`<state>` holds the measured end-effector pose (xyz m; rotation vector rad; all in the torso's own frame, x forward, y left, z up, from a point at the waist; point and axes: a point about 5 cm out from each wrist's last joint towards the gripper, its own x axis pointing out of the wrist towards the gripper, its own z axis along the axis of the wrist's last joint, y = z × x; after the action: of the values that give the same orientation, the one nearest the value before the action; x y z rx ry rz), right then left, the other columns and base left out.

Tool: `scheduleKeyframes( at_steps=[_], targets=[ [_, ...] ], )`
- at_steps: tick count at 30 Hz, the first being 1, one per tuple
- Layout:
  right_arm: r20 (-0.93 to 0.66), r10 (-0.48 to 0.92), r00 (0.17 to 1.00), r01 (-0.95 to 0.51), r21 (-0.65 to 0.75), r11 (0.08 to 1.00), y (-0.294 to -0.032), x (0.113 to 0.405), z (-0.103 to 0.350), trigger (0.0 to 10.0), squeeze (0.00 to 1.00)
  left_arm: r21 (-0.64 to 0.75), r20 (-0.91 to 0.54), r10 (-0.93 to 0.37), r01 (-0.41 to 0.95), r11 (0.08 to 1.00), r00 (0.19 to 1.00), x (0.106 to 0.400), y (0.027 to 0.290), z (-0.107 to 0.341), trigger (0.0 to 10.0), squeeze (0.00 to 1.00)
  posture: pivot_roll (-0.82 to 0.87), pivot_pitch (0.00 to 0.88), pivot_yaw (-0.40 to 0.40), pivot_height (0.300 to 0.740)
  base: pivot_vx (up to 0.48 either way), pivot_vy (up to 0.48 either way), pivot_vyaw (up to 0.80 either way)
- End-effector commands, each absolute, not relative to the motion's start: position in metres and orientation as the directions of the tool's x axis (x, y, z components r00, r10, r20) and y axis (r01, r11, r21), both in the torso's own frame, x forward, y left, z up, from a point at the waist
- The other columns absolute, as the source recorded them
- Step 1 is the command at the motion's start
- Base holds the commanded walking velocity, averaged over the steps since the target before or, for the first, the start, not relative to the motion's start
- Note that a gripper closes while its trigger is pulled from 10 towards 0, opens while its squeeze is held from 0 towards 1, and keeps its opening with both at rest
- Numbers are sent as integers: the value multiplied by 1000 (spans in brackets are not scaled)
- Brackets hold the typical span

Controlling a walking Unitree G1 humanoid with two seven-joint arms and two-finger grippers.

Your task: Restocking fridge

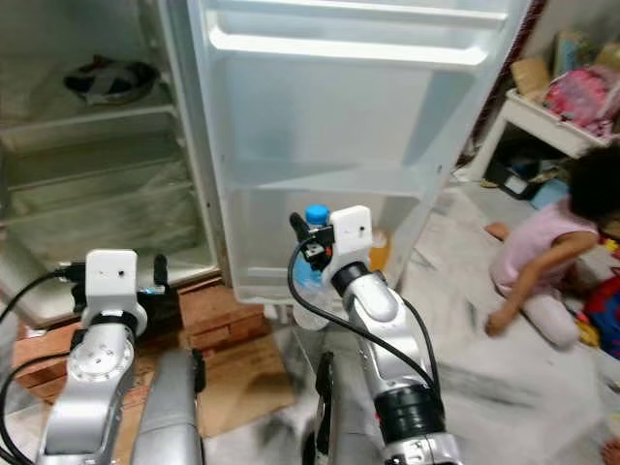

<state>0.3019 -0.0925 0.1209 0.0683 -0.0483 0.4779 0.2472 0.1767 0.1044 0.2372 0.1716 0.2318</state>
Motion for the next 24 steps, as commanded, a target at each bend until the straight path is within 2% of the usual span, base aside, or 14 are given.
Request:
scheduleKeyframes(
  at_steps=[1, 7, 13, 21, 24],
  targets=[
    [114, 461, 880, -466, 16, 885, -96, 304, 133, 10000, 0, 239, -133, 232, -196, 951, 964, 249, 171, 106, 10000, 0, 93, 16, -86, 540, 0, -322, 0],
    [137, 489, 861, -497, 32, 867, -90, 302, 137, 10000, 0, 240, -137, 251, -214, 947, 958, 250, 173, 105, 10000, 0, 87, 17, -86, 540, 0, -321, 0],
    [161, 553, 817, -561, 5, 828, -81, 301, 142, 10000, 0, 232, -103, 297, -267, 935, 949, 250, 177, 110, 10000, 0, 87, 17, -88, 540, 0, 0, 0],
    [176, 591, 787, -602, 4, 799, -74, 299, 145, 10000, 0, 259, -78, 421, -389, 884, 904, 247, 195, 113, 10000, 0, 97, 18, -89, 540, 0, 0, 0],
    [196, 623, 757, -629, -41, 777, -62, 299, 147, 10000, 0, 281, -72, 439, -404, 871, 896, 243, 201, 113, 10000, 0, 112, 25, -87, 540, 0, 0, 0]
  ],
)
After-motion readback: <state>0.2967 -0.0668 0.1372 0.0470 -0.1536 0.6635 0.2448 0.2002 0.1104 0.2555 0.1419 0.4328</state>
